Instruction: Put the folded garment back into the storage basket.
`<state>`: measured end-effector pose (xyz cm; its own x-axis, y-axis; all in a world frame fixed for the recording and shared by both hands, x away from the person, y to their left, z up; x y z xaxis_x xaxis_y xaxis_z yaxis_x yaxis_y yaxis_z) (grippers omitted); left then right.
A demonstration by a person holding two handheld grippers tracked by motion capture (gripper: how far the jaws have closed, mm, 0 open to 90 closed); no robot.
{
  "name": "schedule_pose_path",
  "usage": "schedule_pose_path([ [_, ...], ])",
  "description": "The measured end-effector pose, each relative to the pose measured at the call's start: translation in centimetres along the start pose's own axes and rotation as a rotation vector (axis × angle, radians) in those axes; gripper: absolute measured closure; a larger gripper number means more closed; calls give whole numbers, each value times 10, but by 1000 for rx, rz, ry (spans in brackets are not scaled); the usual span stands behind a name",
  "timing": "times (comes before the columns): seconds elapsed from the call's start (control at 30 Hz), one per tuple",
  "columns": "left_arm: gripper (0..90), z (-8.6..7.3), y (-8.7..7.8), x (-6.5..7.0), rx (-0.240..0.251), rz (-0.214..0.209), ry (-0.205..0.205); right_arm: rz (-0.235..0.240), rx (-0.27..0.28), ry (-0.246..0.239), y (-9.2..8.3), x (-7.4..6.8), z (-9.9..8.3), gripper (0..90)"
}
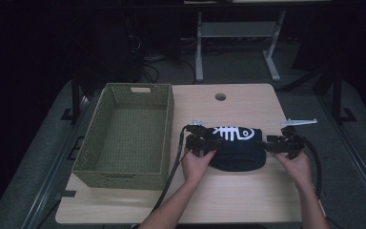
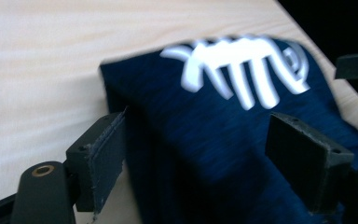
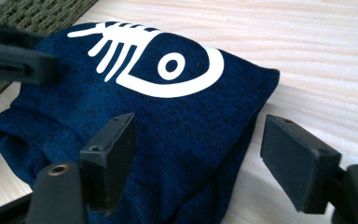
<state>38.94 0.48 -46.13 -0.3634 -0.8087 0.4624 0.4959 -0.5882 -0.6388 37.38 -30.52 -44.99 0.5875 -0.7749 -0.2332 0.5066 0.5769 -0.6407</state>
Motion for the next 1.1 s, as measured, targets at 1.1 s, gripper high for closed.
schedule_pose_path([
  [1.1, 512, -8, 8, -8, -43, -68, -46, -10, -11, 89, 24, -5, -25, 610],
])
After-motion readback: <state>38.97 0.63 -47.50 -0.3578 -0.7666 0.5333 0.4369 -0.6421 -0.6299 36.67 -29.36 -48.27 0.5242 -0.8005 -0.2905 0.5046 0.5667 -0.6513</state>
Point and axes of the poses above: each handheld gripper's, and its own axes: y roughly forward along the jaws, z roughly out of its top, x roughly to its right, the point moved 1 cm from there along y, roughly forward along the jaws, and after that the axes turned 8 degrees about -y, right-handed, at the moved point
